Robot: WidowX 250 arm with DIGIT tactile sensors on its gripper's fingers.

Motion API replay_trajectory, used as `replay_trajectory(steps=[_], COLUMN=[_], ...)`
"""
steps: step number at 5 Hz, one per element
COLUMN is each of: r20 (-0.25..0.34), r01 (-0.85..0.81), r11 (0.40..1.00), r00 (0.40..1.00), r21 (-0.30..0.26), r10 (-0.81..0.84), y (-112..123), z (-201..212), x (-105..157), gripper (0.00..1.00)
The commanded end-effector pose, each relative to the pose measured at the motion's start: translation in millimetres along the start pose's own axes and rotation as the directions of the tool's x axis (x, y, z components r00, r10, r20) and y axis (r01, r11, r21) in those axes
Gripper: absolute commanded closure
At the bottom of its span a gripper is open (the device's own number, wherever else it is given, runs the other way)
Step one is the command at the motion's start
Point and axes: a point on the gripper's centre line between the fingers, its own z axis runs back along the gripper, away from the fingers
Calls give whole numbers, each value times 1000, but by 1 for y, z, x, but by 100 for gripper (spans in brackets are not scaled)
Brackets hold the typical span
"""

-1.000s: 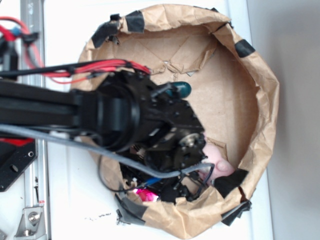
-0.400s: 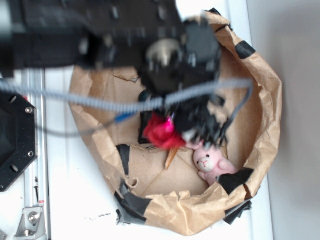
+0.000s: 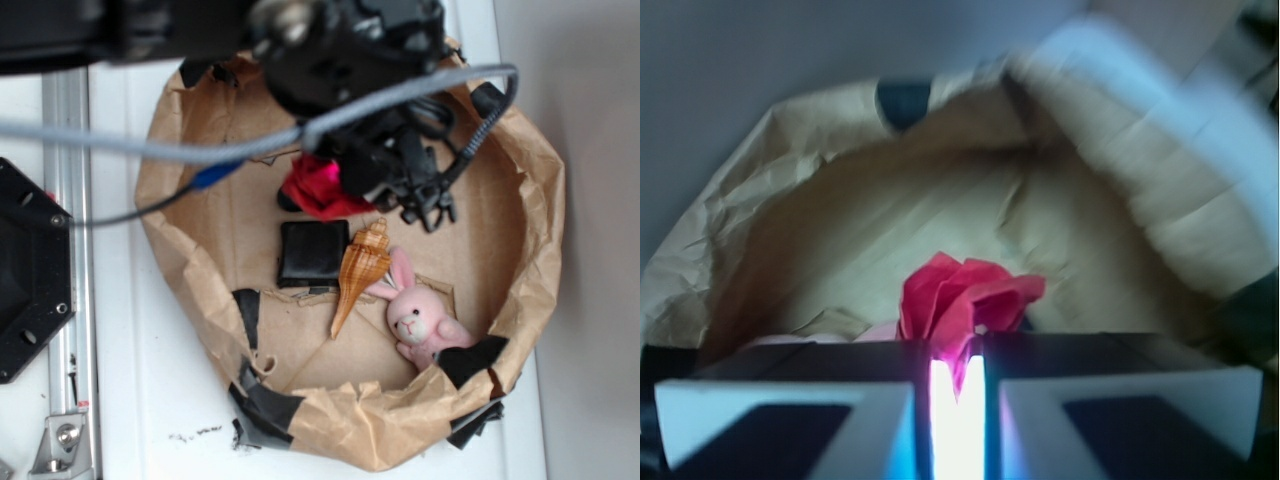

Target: Grab the red paper.

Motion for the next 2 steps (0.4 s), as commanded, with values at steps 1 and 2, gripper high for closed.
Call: replay_trajectory(steps=[1, 2], r20=[83, 71], r01=[127, 141], r11=[991, 989], r00=[988, 987], r21=[34, 44], r10=[-130, -143], y=[8, 11], z=[37, 38], x=[-3, -7], gripper=[100, 100])
